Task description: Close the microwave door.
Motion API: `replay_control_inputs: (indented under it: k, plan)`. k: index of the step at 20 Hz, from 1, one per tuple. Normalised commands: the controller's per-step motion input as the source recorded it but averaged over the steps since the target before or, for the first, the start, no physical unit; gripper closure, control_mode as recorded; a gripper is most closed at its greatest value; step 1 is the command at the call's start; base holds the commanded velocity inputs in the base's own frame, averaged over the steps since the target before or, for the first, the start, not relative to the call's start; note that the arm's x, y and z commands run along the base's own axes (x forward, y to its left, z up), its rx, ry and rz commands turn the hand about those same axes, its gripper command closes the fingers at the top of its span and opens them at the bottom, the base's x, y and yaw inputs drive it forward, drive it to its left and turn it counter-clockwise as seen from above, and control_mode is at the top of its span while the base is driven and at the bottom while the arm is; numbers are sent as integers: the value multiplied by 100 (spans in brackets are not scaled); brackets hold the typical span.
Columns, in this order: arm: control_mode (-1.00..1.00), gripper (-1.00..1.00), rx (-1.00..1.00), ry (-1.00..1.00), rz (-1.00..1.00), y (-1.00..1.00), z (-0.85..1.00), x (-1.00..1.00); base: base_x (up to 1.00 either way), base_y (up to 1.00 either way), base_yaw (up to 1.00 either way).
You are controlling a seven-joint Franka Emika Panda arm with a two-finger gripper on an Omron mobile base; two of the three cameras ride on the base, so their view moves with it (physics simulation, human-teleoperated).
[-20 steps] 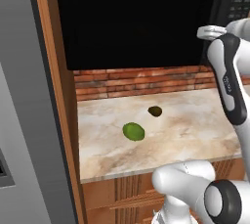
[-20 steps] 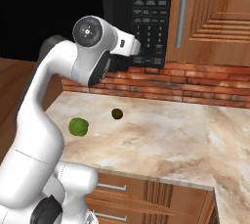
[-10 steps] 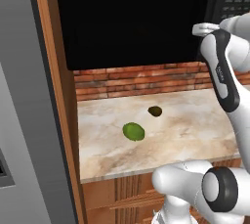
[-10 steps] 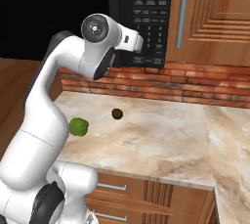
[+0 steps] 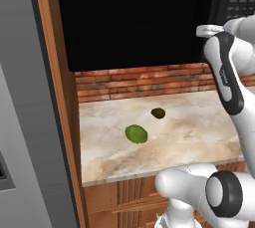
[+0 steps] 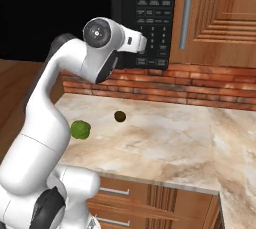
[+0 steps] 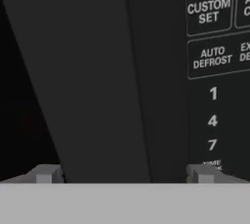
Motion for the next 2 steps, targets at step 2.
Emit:
replay_control_inputs:
  k: [2]
  plan:
    - [-100, -100, -4, 0, -6, 0, -34, 66, 0, 0, 0]
